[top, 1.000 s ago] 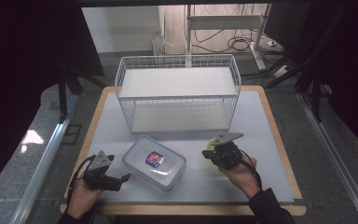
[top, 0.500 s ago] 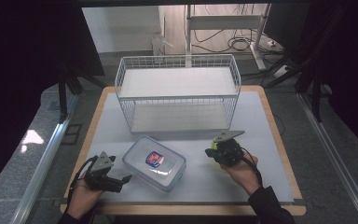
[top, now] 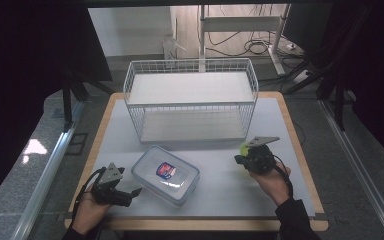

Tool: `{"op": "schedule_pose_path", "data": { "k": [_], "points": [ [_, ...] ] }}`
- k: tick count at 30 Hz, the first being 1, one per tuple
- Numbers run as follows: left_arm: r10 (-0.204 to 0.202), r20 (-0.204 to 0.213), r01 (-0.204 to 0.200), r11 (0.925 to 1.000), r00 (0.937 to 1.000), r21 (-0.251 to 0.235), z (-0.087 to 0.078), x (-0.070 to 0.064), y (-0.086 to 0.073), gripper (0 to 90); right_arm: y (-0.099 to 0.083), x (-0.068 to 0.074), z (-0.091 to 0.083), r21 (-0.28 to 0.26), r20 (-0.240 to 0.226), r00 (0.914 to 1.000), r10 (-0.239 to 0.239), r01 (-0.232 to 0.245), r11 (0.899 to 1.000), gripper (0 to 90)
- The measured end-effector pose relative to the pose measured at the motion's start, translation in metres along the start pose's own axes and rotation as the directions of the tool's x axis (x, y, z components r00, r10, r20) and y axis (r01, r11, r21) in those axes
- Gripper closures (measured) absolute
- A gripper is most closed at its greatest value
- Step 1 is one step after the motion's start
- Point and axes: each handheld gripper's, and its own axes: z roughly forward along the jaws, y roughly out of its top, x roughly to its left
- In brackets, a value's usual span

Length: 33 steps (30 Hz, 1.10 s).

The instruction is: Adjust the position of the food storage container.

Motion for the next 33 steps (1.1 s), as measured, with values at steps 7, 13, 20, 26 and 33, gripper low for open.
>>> {"op": "schedule_pose_path", "data": {
  "k": [7, 13, 20, 26, 33],
  "points": [
    [-0.002, 0.000, 0.002, 1.0000, 1.0000, 0.002, 0.000, 0.000, 0.000, 4.9, -0.004, -0.014, -0.009, -0.018, 0.042, 0.9988, 0.026, -0.025, 1.000, 90.0],
    [-0.006, 0.001, 0.006, 1.0000, 1.0000, 0.003, 0.001, 0.000, 0.000, 4.9, -0.009, -0.027, -0.013, -0.030, 0.056, 0.9963, 0.065, -0.063, 0.998, 90.0],
    [-0.007, 0.002, 0.007, 0.9999, 1.0000, 0.008, 0.001, 0.000, 0.000, 5.0, -0.014, -0.040, -0.019, -0.043, 0.089, 0.9910, 0.100, -0.097, 0.994, 90.0],
    [-0.017, 0.010, 0.017, 0.9997, 0.9998, 0.015, 0.001, 0.000, 0.000, 5.3, -0.017, -0.046, -0.022, -0.046, 0.109, 0.9863, 0.124, -0.120, 0.992, 90.0],
    [-0.080, 0.011, 0.080, 0.9967, 0.9967, 0.013, -0.002, 0.002, 0.001, 9.9, -0.014, -0.030, -0.023, -0.057, 0.100, 0.9920, 0.078, -0.072, 0.996, 90.0]
  ]
}}
